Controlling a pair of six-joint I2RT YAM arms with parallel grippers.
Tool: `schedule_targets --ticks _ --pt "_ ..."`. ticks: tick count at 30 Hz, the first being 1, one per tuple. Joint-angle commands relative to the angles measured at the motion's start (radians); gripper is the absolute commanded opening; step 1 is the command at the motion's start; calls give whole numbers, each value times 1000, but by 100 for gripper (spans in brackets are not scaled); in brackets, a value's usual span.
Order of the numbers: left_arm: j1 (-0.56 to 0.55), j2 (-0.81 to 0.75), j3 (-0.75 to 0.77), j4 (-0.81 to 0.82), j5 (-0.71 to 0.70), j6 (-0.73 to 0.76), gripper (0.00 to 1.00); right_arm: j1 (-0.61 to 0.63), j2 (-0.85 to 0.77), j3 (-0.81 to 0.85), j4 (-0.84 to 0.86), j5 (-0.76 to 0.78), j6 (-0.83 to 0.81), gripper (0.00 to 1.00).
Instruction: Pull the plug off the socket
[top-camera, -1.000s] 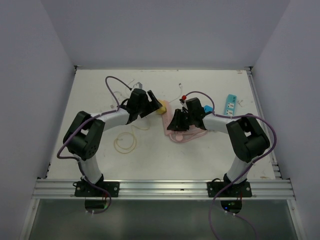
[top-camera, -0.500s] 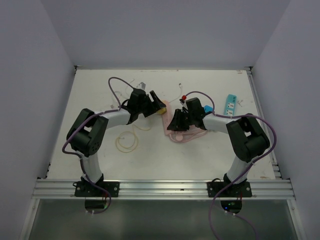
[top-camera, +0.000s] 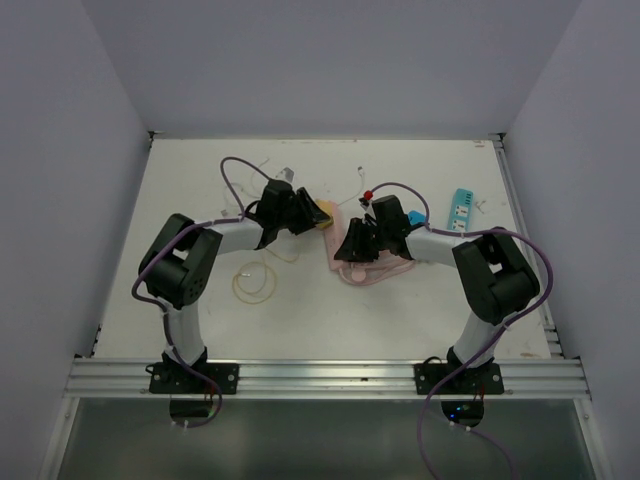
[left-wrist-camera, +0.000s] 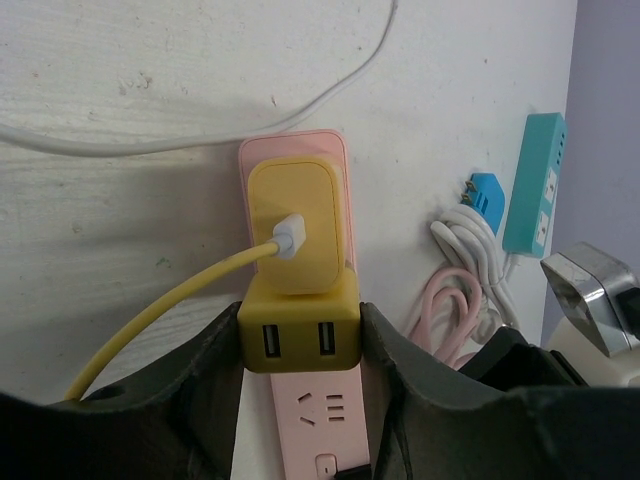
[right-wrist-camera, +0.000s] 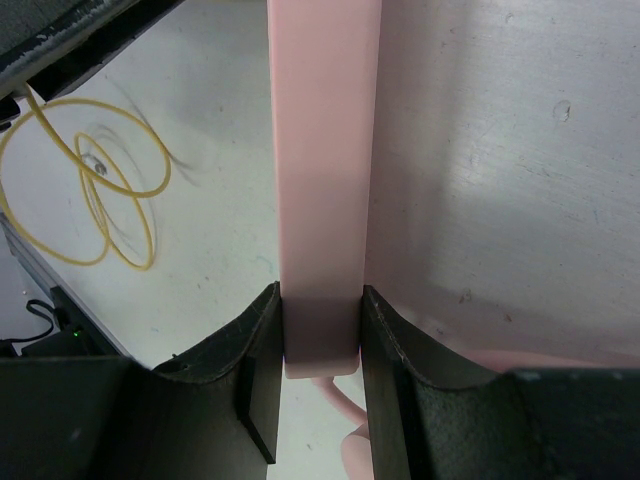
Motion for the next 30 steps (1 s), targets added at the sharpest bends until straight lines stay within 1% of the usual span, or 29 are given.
schedule_targets --ticks 1,3,4,7,10,12,16,23,25,30 --pt "14 -36 -11 59 14 3 25 3 111 -104 -294 174 -119 0" --pt "25 -45 -37 85 23 -20 17 3 110 -106 -299 185 -116 0" --pt "30 -49 -46 95 30 -29 10 3 110 -106 -302 189 -113 0" --pt "44 -82 -74 125 46 -47 0 3 120 -103 -313 205 -101 0" --pt "59 -114 -101 149 60 -66 0 2 133 -98 -331 240 -83 0" --pt "67 -132 -104 137 59 -70 0 2 143 -91 -351 258 -70 0" --pt "71 -177 -100 93 30 -66 0 2 145 -86 -373 307 -44 0" --pt "82 -240 -140 100 -9 -104 0 2 137 -91 -400 372 -6 0" --pt "84 -257 -149 100 -32 -109 0 2 136 -92 -402 381 5 0" --pt "97 -275 -170 102 -35 -109 0 2 125 -97 -405 392 14 0"
